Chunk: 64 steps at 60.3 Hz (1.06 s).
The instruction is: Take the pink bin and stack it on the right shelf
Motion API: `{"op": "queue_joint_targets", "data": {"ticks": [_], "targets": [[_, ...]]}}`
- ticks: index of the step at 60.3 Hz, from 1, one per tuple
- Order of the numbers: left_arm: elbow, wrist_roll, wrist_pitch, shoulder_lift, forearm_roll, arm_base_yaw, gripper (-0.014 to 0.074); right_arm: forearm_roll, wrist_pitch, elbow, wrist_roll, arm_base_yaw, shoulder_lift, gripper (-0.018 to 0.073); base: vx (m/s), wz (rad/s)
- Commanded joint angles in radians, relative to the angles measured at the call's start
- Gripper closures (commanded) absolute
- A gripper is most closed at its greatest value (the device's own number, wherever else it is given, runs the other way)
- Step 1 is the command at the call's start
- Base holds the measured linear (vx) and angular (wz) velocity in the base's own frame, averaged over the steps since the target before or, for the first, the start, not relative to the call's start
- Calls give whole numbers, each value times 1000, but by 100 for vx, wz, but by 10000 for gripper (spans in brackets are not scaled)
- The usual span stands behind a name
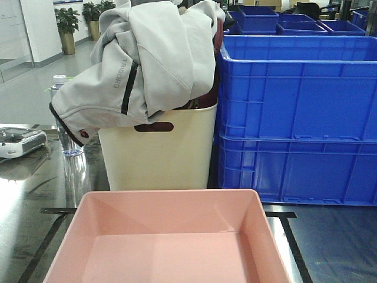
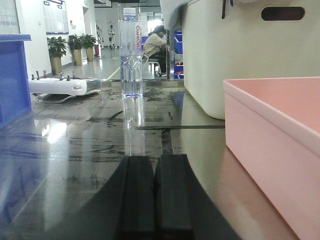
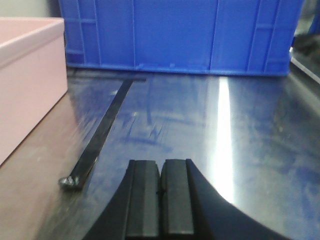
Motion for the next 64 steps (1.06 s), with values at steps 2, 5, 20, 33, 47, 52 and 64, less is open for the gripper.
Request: {"op": "queue_joint_targets", "data": {"ticks": [2,5,20,33,47,52,64], "targets": [[14,-11,-89,-20,0,-9,602,-37,-208,12,-4,-6,-15,568,0,0],[14,-11,-89,-20,0,-9,602,-103,-269,33,45,-6,-15,568,0,0],[14,-11,-89,-20,0,-9,602,-185,-280,30,157,5,-16,568,0,0],[14,-11,-89,-20,0,-9,602,-180,-281,30,155,-8,-16,568,0,0],[14,-11,-89,-20,0,-9,602,-181,-281,30,155,-35,-15,568,0,0],[14,-11,-89,-20,0,-9,602,-181,-281,30,155,-26,-15,568,0,0],[14,-11,-89,-20,0,-9,602,-178,-281,30,155,-26,-14,568,0,0]]}}
